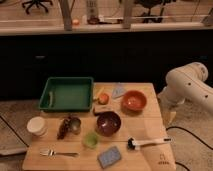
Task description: Place brush in red bowl
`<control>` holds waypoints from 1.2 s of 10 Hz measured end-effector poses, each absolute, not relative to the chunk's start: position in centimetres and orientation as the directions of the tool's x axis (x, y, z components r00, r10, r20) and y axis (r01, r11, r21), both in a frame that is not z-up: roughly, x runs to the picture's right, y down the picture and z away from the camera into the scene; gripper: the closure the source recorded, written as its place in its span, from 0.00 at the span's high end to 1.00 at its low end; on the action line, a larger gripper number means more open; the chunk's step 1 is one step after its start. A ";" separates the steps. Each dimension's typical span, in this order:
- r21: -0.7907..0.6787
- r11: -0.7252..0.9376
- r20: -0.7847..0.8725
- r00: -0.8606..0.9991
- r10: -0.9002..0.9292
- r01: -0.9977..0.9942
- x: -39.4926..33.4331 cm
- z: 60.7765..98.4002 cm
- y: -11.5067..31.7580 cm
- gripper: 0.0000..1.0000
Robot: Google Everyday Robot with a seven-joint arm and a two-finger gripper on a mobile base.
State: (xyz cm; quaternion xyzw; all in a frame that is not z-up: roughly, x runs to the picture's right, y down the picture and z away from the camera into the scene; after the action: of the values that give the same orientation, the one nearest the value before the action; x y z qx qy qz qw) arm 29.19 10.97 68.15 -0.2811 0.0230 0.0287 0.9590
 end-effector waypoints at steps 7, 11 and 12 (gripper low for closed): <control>-0.538 0.840 -0.060 0.997 0.042 -0.068 29.2 68.1 11.0 0.80; -0.538 0.840 -0.060 0.997 0.042 -0.068 29.2 68.1 11.0 0.80; -0.538 0.840 -0.060 0.997 0.042 -0.068 29.2 68.1 11.0 0.80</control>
State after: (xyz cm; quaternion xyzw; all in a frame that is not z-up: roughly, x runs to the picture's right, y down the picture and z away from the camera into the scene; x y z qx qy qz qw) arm 29.18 10.96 68.14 -0.2810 0.0230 0.0287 0.9590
